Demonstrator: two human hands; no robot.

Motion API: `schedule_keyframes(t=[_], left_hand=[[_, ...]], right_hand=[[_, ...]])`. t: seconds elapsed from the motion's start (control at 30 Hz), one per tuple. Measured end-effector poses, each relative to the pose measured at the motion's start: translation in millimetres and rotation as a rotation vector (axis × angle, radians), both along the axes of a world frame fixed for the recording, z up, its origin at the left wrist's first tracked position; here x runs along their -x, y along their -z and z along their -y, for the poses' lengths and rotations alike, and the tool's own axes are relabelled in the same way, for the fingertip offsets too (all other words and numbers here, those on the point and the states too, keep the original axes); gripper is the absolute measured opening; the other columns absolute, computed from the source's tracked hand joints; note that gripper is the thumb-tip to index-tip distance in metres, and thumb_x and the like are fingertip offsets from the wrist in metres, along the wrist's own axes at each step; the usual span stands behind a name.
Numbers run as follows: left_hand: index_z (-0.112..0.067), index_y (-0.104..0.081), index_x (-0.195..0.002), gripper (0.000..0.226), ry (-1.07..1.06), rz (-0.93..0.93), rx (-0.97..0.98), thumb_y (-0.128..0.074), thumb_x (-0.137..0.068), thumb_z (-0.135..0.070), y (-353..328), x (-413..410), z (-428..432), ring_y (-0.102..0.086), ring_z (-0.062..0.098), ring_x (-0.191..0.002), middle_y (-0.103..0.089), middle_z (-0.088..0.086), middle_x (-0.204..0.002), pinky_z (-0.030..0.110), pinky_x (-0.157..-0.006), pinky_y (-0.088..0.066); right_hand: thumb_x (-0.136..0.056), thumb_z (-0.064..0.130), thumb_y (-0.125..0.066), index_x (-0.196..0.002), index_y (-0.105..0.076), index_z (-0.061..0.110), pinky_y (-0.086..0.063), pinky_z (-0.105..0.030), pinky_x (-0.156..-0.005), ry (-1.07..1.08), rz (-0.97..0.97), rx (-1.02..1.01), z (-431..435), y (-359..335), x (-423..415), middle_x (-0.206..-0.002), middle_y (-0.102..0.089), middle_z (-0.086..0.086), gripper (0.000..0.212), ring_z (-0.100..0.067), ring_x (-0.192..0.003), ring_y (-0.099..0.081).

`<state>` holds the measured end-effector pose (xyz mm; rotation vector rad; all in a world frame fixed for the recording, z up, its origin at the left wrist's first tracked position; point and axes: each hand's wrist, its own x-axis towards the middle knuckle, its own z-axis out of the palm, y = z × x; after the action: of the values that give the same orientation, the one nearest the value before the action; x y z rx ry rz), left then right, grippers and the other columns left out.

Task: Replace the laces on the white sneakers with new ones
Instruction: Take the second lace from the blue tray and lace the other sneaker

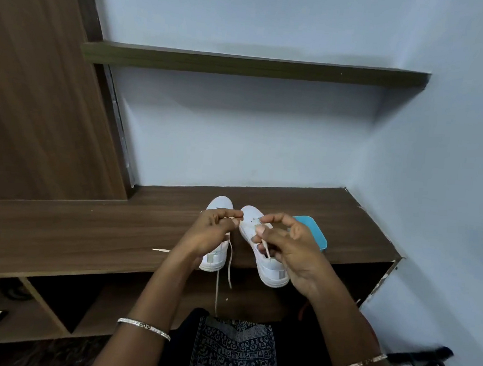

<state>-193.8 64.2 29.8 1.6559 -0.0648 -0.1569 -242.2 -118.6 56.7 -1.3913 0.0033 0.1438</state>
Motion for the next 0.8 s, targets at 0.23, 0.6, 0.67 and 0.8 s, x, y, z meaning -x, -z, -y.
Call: schedule_keyframes(t=[0.23, 0.6, 0.67, 0.8], left_hand=[[-0.02, -0.075, -0.089, 0.012, -0.135, 0.177, -0.564, -0.066, -0.093, -0.027, 42, -12, -24, -0.067, 0.017, -0.073, -0.071, -0.004, -0.072, 0.029, -0.064, -0.045], [-0.035, -0.067, -0.087, 0.008, -0.047, 0.051, -1.005, -0.063, -0.091, -0.041, 78, -21, -47, -0.066, 0.019, -0.09, -0.07, -0.006, -0.088, 0.029, -0.069, -0.045], [-0.035, -0.065, -0.096, 0.007, -0.046, 0.072, -1.0, -0.066, -0.089, -0.035, 76, -20, -48, -0.066, 0.019, -0.094, -0.071, -0.005, -0.093, 0.03, -0.075, -0.048], [-0.03, -0.065, -0.094, 0.005, -0.068, 0.154, -0.879, -0.065, -0.089, -0.029, 63, -25, -34, -0.065, 0.015, -0.088, -0.068, -0.01, -0.089, 0.028, -0.073, -0.046]], right_hand=[[-0.083, 0.006, -0.061, -0.106, -0.069, 0.0, -0.061, -0.027, -0.076, 0.052, 0.013, -0.424, 46, -27, -14, -0.1, -0.075, -0.015, 0.025, -0.018, -0.086, -0.074], [-0.085, 0.011, -0.074, -0.102, -0.072, 0.001, -0.061, -0.028, -0.08, 0.435, 0.077, -0.266, 94, -44, -40, -0.091, -0.077, -0.011, 0.02, -0.022, -0.086, -0.074], [-0.084, 0.019, -0.077, -0.1, -0.075, 0.003, -0.058, -0.023, -0.071, 0.503, 0.089, -0.113, 97, -44, -46, -0.085, -0.075, -0.004, 0.022, -0.015, -0.078, -0.065], [-0.092, 0.018, -0.069, -0.089, -0.071, 0.004, -0.058, -0.035, -0.086, 0.515, 0.09, -0.069, 96, -44, -59, -0.089, -0.071, -0.007, 0.014, -0.022, -0.089, -0.066]])
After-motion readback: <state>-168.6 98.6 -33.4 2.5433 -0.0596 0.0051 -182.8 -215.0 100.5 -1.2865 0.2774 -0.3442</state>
